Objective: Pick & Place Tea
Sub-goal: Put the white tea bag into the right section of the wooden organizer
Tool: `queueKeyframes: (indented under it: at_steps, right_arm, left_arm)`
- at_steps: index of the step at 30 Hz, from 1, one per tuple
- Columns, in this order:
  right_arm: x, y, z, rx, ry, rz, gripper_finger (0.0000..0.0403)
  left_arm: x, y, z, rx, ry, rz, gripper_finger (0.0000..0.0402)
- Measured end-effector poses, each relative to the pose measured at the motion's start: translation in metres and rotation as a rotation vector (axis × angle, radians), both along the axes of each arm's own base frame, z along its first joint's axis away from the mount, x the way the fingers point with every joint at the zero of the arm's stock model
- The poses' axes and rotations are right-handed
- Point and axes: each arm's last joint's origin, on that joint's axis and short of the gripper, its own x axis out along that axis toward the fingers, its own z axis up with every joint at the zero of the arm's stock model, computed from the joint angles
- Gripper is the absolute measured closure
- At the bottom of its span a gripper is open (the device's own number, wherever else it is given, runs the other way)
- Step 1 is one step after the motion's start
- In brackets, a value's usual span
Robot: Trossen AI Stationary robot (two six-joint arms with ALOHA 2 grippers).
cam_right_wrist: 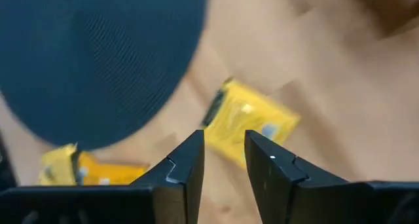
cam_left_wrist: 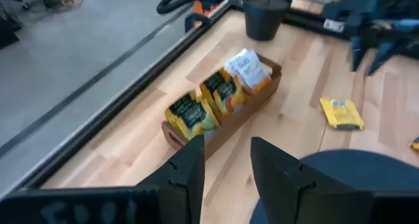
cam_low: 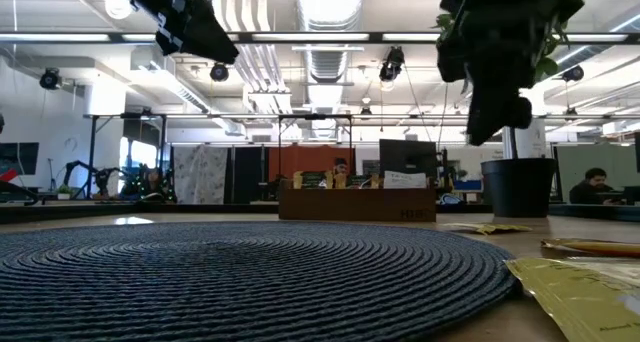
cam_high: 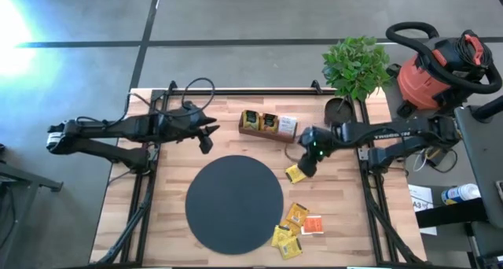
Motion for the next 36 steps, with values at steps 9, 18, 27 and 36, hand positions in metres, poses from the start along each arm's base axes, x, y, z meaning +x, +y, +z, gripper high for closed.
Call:
queueKeyframes:
  at_steps: [9,18,27,36]
  right_arm:
    - [0.009,0.044,-0.028,0.074,0.152,-0.027,0.0309]
    - [-0.001,0.112,-0.032,0.175,0.236,-0.046,0.0324]
    - [-0.029,0.186,-0.018,0.194,0.182,-0.123,0.0326]
    - [-0.032,0.237,-0.043,0.290,0.314,-0.163,0.0330]
  left_arm:
    - [0.025,-0.002,-0.024,-0.088,0.113,-0.104,0.0282]
    - [0.036,-0.009,-0.036,-0.131,0.165,-0.163,0.0282]
    - [0.037,-0.010,-0.038,-0.122,0.176,-0.173,0.0282]
    - [0.037,-0.010,-0.038,-0.121,0.177,-0.174,0.0282]
